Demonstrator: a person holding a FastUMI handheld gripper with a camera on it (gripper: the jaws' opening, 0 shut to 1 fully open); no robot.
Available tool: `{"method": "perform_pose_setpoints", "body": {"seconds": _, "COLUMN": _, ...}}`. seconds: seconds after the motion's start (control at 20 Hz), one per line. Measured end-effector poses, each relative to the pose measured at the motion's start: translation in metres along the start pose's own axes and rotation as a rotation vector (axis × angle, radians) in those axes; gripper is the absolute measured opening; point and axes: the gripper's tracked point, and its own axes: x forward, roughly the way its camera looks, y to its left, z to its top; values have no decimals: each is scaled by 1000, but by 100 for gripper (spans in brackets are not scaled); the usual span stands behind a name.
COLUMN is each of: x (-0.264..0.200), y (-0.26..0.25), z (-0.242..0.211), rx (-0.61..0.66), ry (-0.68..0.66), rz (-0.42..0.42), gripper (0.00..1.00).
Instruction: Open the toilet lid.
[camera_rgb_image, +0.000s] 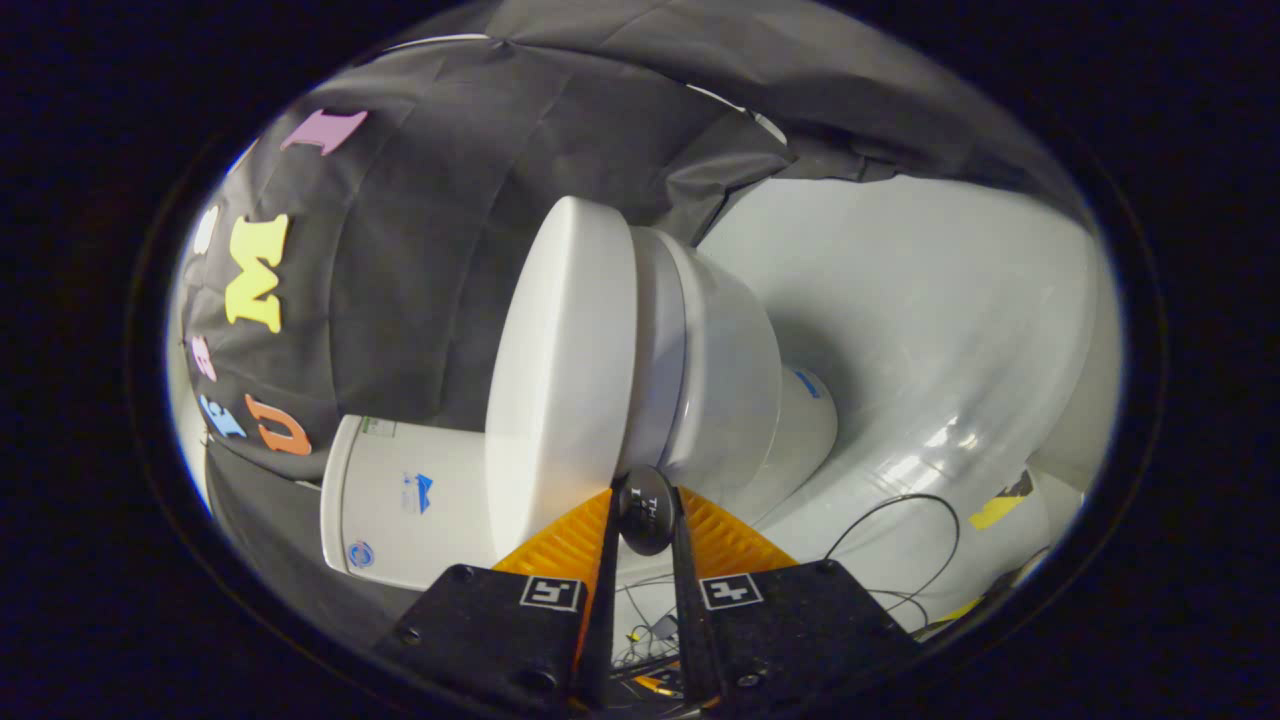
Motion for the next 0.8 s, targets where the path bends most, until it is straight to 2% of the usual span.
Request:
{"method": "perform_pose_setpoints", "body": {"seconds": 0.15, "x": -3, "y": 3, "z": 2, "rx": 60, "ry": 5, "rz": 37, "gripper": 17}}
{"method": "perform_pose_setpoints", "body": {"seconds": 0.25, "x": -4, "y": 3, "z": 5, "rx": 105, "ry": 9, "rz": 56, "gripper": 13}}
{"method": "perform_pose_setpoints", "body": {"seconds": 0.8, "x": -6, "y": 7, "z": 5, "rx": 78, "ry": -15, "rz": 1, "gripper": 6}}
